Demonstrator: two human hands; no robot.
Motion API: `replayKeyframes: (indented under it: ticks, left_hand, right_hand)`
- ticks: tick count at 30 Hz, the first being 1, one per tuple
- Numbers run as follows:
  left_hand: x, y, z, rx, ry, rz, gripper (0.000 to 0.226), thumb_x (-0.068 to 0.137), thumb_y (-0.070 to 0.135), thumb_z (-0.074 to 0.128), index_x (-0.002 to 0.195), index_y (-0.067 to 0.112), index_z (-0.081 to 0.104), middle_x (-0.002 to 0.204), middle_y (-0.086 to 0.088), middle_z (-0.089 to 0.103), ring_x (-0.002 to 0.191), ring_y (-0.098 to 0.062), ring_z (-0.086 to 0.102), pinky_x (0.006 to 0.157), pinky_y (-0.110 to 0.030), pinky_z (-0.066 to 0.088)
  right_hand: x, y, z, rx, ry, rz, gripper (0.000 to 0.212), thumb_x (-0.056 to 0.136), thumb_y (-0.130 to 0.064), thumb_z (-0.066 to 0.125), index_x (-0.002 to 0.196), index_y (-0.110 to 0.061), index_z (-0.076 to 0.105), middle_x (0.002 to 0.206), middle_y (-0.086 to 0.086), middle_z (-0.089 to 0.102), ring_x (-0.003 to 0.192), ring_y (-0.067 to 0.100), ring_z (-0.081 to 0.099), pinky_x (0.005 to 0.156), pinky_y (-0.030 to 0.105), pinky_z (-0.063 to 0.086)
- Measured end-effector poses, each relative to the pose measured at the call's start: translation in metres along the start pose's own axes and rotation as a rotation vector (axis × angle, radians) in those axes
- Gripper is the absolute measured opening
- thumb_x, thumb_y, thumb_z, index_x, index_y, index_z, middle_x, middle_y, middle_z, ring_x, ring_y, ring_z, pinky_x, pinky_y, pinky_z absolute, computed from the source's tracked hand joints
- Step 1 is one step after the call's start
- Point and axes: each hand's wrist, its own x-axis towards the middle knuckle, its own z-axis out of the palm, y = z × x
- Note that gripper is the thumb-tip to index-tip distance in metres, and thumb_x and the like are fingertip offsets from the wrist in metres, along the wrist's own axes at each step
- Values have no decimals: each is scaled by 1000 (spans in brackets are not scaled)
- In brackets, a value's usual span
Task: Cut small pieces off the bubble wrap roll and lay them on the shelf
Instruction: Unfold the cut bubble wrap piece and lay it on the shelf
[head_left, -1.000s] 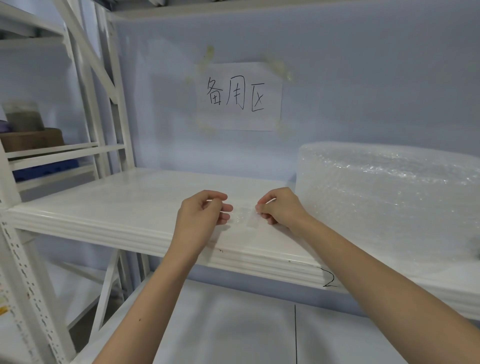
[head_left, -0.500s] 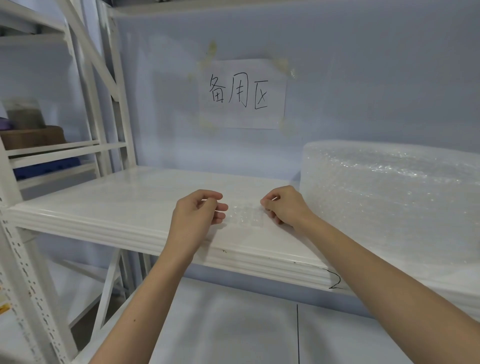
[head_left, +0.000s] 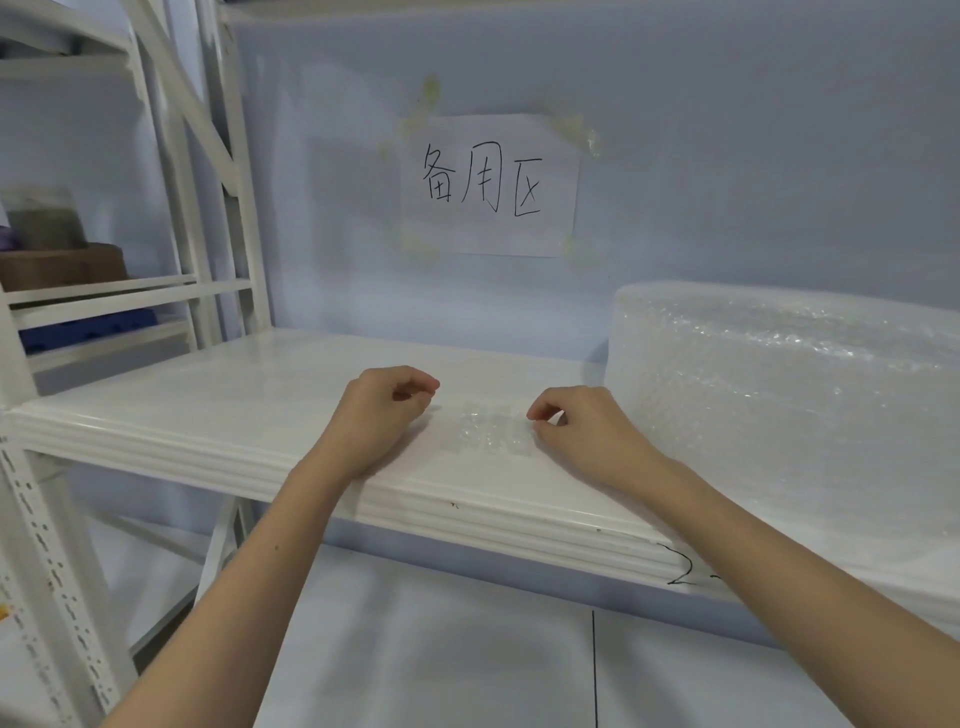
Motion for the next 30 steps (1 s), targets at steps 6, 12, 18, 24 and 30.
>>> replayKeyframes:
  ticks: [6,12,18,24,30]
  left_hand:
    - [8,-11,-2,106,-84,51,21,95,20,59,111,23,72,111,10,71,92,10,58,75,-2,37]
    - [0,-13,-6,61,-113,75,23,96,18,57,112,29,71,103,23,67,97,14,57,76,3,39]
    - [-4,-12,-7,35,-198,66,24,92,37,61,114,41,68,116,27,64,114,6,55,100,-21,42]
    - [-5,-15,-5,22,-182,17,21,91,42,58,110,49,67,118,23,62,110,8,53,85,-16,41]
    - [-2,-16,-6,-24,-78,-10,21,96,31,53,105,40,70,108,28,67,107,1,59,85,-16,41]
  right_hand:
    - [-8,4,0,-34,42,-12,15,88,-17,58,96,-18,70,92,-8,57,69,2,55,60,11,36]
    - [-13,0,0,-31,28,16,14,88,-16,59,85,-20,72,74,-13,62,61,-1,58,55,6,43]
    - [-12,-3,2,-48,32,16,15,88,-17,57,84,-22,71,69,-15,60,68,-12,56,60,6,43]
    - [-8,-3,4,-86,24,-5,17,88,-15,57,81,-20,72,68,-15,57,68,-12,53,62,6,41]
    - [-5,-3,5,-81,-1,-27,16,87,-17,58,82,-21,72,77,-13,62,72,-11,53,63,6,38]
